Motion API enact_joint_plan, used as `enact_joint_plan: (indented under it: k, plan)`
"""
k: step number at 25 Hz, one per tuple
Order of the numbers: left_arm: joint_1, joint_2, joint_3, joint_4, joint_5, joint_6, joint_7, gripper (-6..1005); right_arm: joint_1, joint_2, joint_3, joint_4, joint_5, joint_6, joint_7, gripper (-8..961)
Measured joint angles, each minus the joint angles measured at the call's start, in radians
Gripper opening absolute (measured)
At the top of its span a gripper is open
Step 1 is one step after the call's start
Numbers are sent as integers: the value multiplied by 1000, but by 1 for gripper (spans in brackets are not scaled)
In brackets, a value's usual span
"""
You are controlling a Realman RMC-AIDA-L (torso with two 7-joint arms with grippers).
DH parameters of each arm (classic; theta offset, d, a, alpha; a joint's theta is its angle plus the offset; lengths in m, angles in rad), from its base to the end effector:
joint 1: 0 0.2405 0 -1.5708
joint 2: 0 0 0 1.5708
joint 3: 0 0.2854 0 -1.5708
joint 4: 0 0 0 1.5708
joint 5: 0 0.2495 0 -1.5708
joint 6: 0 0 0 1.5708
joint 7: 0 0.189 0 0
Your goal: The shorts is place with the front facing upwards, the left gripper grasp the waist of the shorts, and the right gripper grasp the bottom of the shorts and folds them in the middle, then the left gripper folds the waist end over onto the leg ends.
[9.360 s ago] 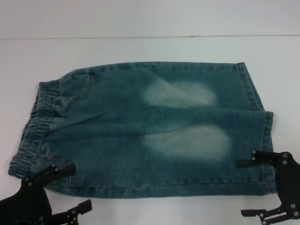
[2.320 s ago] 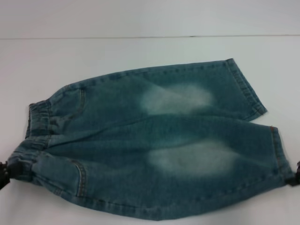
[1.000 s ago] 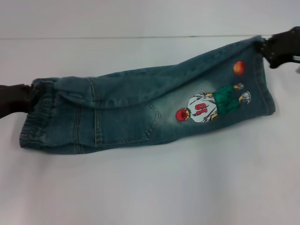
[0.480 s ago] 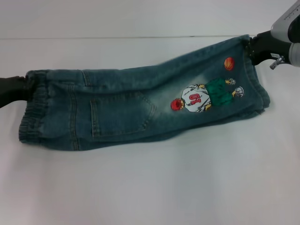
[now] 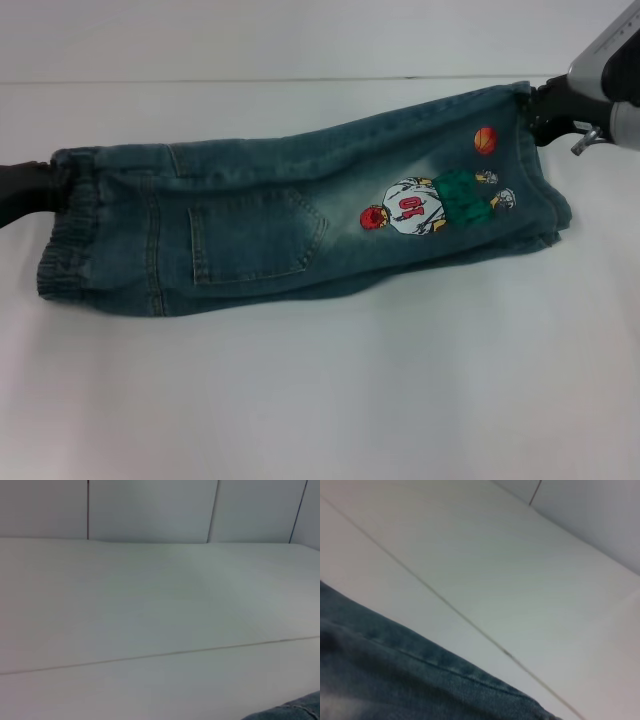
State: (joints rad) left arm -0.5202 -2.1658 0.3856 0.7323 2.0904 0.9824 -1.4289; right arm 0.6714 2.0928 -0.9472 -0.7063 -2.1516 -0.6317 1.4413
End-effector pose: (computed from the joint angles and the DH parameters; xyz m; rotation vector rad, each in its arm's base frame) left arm -0.3913 0.4474 -0.0017 -2.0023 -0.9075 -0.4192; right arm 0.3054 0.5345 -0.0313 -2.2079 0.3608 -0.0281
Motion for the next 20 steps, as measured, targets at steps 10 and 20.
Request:
enact_joint_plan:
  k: [10, 20]
  plan:
    - [19, -2, 46, 9, 6, 3, -2, 162, -9, 4, -76, 27, 6, 90, 7, 97]
    - [65, -2, 66, 42, 10, -3, -6, 575, -53, 5, -105, -10, 72, 79, -1, 497]
